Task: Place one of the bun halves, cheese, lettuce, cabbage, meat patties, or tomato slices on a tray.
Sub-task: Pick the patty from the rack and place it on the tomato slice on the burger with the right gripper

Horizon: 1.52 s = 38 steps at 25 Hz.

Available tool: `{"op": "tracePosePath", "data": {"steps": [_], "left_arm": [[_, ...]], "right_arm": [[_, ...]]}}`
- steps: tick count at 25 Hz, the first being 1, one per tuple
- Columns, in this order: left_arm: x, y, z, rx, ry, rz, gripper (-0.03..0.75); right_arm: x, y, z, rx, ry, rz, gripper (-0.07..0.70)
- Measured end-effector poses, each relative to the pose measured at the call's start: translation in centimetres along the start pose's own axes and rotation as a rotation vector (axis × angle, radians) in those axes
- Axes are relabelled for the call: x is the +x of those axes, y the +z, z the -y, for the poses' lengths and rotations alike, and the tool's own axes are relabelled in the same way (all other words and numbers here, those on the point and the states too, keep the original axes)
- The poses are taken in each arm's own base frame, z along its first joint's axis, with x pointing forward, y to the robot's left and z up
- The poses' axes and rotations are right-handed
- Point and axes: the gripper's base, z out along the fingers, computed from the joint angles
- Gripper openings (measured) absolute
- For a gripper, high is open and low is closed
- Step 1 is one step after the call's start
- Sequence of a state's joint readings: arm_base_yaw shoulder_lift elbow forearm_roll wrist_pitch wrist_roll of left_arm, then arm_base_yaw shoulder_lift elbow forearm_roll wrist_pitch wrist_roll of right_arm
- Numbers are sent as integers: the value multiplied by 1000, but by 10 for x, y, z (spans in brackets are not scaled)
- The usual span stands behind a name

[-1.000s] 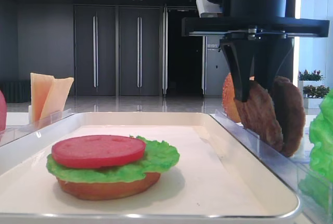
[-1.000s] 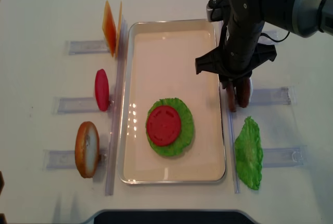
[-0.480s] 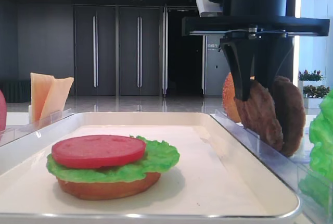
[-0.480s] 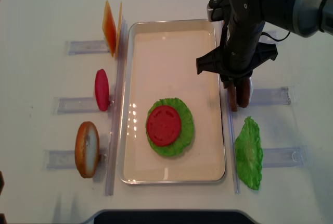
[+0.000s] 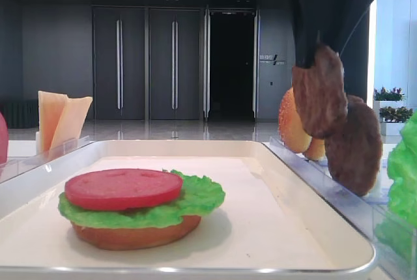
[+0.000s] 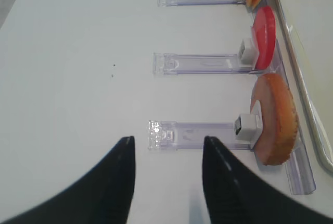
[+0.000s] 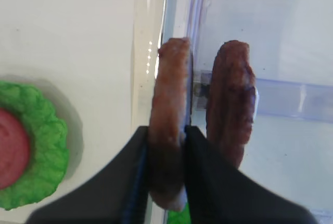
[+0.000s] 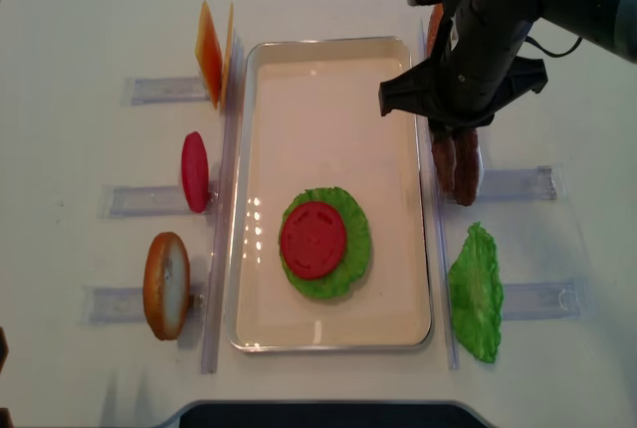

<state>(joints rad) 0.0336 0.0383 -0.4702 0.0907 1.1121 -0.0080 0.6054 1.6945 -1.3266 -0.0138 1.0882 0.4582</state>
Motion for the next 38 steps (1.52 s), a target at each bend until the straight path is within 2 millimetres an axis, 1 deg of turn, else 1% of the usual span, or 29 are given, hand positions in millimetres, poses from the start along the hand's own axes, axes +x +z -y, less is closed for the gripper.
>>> {"op": "tracePosePath", "data": {"steps": [6, 16, 18, 21, 26, 31, 34, 38], "left_arm": [[0, 0, 0, 0, 0, 0, 327], [0, 0, 0, 0, 0, 0, 327], [0, 0, 0, 0, 0, 0, 327], [0, 0, 0, 0, 0, 0, 327], [0, 0, 0, 0, 0, 0, 327], [0, 0, 0, 0, 0, 0, 327], [0, 0, 0, 0, 0, 0, 327], [0, 0, 0, 0, 0, 0, 327]], "right_arm": [[13, -40, 6, -38, 7, 51, 169], [34, -78, 12, -68, 2, 78, 169], [41, -85, 8, -80, -13, 87, 169], [55, -97, -4, -113, -43, 110, 169], [91, -118, -36, -195, -144, 128, 167], [124, -124, -64, -245, -240, 103, 167], [134, -126, -72, -248, -270, 103, 167], [135, -126, -72, -242, -279, 110, 167]]}}
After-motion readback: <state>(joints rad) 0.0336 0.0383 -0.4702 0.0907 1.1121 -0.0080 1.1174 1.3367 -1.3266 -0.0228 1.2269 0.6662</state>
